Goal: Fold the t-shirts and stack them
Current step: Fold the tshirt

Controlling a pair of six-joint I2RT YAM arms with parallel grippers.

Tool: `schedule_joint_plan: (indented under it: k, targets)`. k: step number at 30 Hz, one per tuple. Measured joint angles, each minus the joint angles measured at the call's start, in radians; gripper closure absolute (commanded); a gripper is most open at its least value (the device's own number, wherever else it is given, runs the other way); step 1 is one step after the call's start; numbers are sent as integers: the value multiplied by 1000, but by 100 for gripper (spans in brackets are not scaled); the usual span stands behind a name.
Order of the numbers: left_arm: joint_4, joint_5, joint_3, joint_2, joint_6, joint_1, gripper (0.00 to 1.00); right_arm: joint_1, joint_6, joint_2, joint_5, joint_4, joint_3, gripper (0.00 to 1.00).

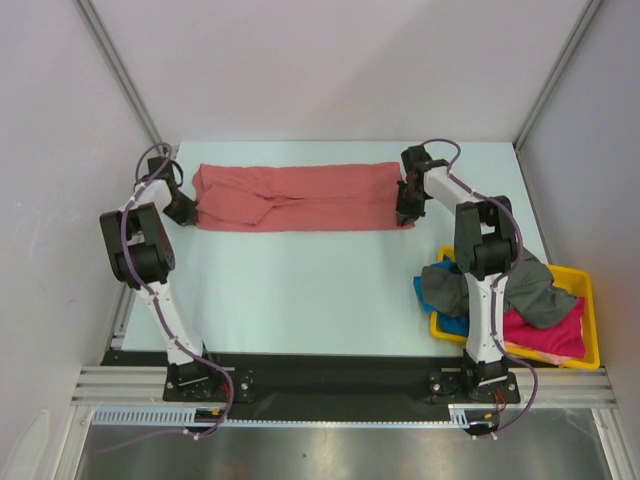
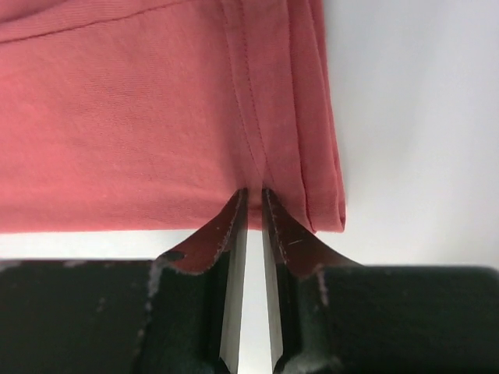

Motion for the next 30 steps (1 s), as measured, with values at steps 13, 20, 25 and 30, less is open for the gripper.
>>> schedule_joint_plan:
  k: [13,20,25,30]
  targets:
    - [5,6,346,226,167,-27,89,264,148,-316,-160,33,-517,78]
    - [-2,-43,398,247,226,-41,38,507,185,-373,-299,23,-559,61]
    - [-31,-111,200,76,212,-59,26,325,170,-468,-277,-6,-475,39]
    - [-58,-133,-60,-286,171,-91,26,80,130,-478,-261,43,-418,32]
